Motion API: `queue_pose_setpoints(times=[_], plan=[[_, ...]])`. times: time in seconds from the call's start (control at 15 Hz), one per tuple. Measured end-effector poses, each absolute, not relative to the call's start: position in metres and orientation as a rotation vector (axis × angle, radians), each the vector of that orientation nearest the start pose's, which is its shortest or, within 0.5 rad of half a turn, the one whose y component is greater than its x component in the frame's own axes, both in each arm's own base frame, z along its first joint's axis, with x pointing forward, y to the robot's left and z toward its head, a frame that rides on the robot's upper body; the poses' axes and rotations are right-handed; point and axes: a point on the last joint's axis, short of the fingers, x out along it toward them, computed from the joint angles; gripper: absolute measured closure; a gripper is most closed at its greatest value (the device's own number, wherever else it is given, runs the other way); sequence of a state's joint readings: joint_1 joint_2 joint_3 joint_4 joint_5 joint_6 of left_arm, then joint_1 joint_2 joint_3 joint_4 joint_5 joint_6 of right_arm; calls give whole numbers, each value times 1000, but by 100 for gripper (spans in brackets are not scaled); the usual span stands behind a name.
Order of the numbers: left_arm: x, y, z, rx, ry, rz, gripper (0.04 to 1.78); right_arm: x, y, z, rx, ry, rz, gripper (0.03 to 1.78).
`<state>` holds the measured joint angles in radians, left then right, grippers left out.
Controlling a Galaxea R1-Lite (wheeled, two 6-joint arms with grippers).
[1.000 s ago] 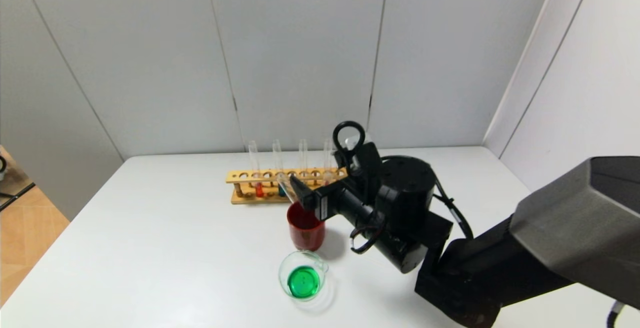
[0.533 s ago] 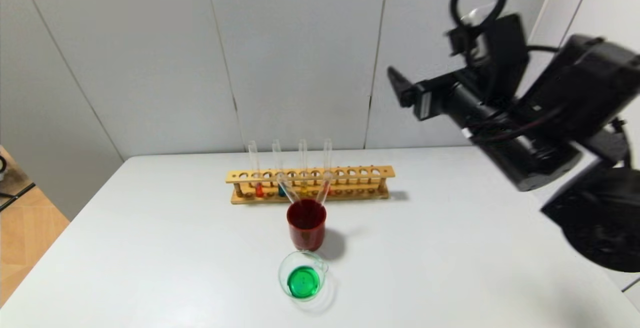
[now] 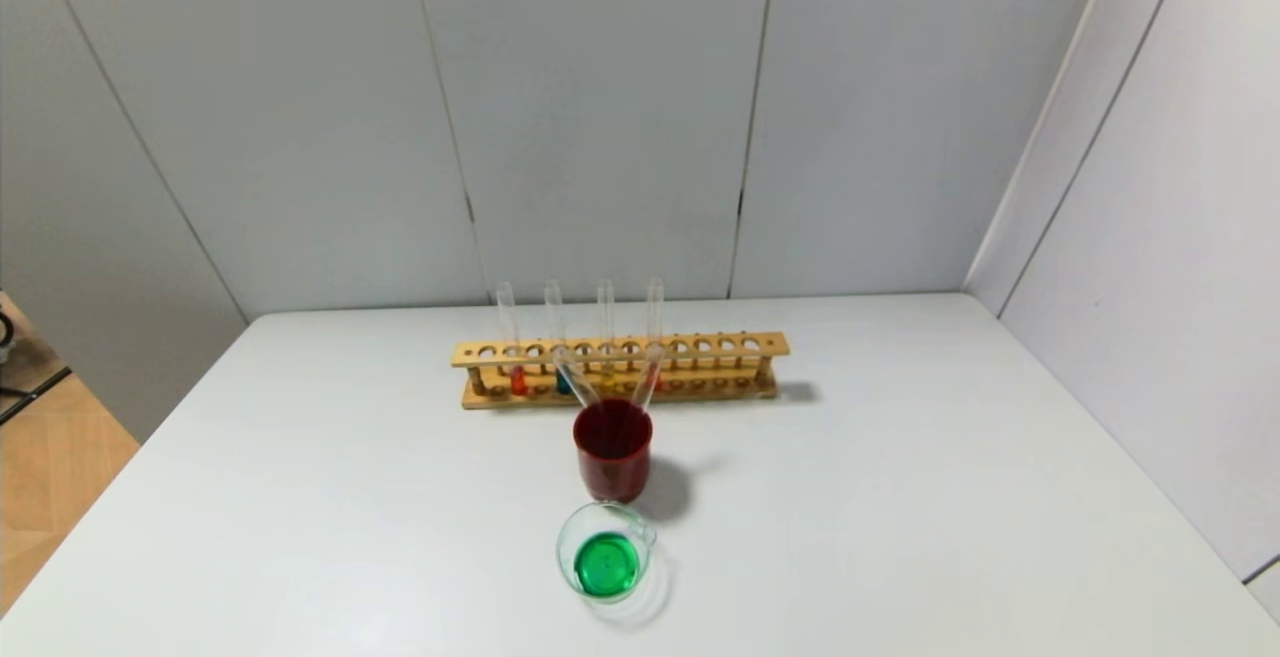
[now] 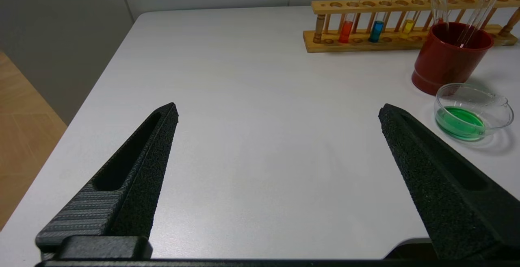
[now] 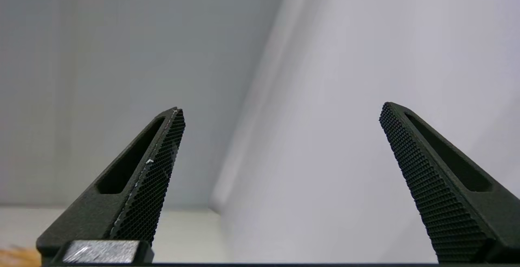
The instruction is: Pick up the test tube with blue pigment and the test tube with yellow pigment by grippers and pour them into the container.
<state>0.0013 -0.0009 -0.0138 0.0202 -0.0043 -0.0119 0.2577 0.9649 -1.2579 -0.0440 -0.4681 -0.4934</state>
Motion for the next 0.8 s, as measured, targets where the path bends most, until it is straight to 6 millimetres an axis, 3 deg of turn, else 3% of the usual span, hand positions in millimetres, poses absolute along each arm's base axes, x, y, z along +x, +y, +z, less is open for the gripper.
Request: queue_pose_setpoints(times=[0.2,0.33,0.6,0.8], plan=[[-24,0,77,-12,6,-3,7,-26,-12,383,-370,-123,-460,6],[-24,0,77,-12,5,-3,7,-64,-9,354,-305,-51,-507,6],[-24,0,77,-12,6,-3,7,-96,-7,283,-131,-34,-513,6],[-24,0,77,-12,5,-3,7,-93,-8,237,8,-92,-447,6]])
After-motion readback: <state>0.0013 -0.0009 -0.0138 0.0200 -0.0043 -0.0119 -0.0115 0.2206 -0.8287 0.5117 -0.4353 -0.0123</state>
